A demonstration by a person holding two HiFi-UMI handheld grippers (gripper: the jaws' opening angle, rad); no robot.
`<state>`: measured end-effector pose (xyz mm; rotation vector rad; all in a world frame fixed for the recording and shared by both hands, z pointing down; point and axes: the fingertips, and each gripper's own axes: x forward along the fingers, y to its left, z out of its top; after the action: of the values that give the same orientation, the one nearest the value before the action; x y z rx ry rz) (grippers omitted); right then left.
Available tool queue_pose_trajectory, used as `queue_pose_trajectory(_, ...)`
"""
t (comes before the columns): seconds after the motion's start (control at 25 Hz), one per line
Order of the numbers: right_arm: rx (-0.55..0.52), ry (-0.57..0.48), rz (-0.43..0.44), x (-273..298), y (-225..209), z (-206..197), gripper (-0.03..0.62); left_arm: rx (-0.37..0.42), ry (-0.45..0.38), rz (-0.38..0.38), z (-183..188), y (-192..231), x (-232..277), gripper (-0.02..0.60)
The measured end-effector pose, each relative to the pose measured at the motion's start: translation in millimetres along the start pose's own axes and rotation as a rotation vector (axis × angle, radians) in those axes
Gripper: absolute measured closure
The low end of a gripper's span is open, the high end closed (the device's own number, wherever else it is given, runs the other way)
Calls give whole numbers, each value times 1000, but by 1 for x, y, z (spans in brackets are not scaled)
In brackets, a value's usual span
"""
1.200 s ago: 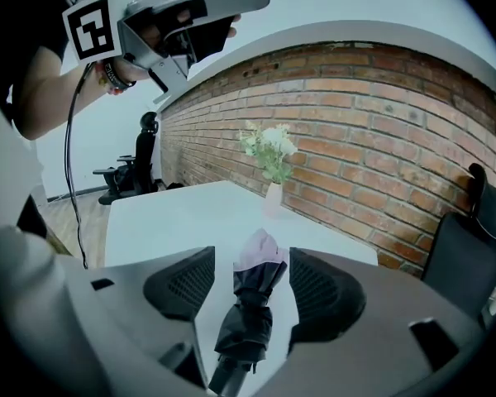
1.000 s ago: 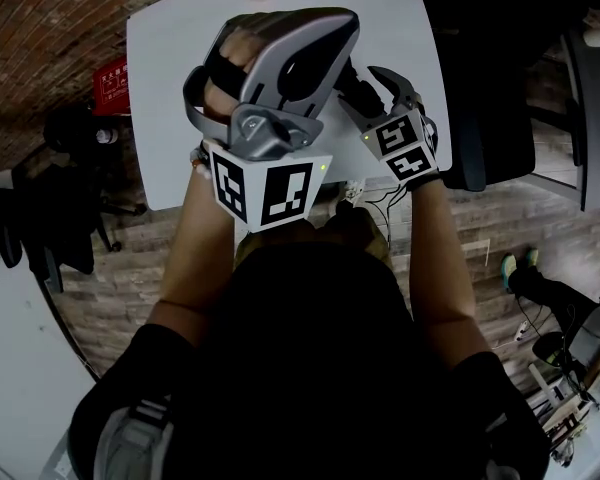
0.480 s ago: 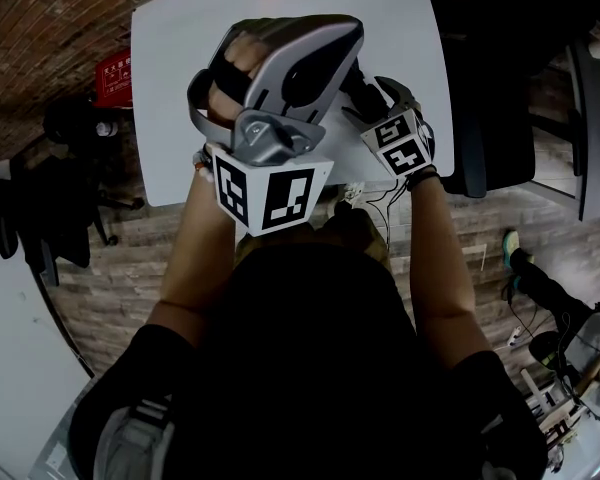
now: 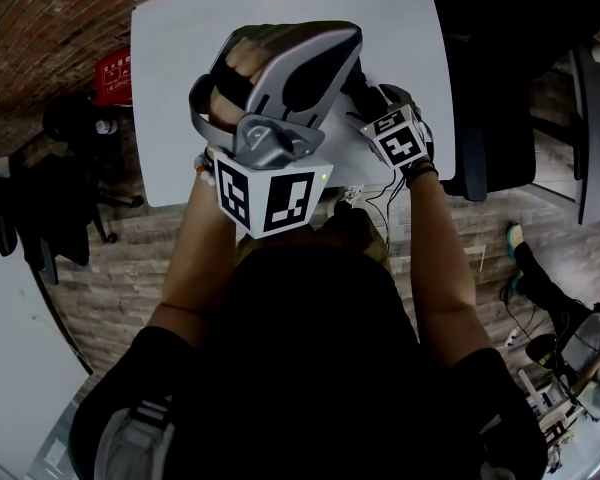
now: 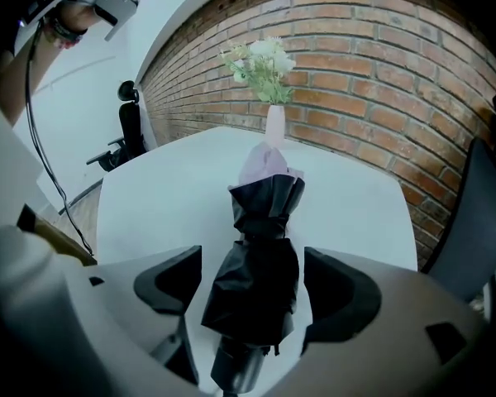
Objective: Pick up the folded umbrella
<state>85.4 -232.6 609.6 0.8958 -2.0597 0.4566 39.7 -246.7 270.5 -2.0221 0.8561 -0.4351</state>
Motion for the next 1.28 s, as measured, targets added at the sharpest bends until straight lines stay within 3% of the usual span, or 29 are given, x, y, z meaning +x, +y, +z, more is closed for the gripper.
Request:
queue_pose_trajectory(0.88, 60, 149, 48, 28, -4, -26, 233, -5, 33, 11, -13, 0, 3, 568)
queue_pose_trajectory(1.28, 91, 151, 38, 33, -7, -24, 235, -7, 42, 6, -19, -1, 7, 568)
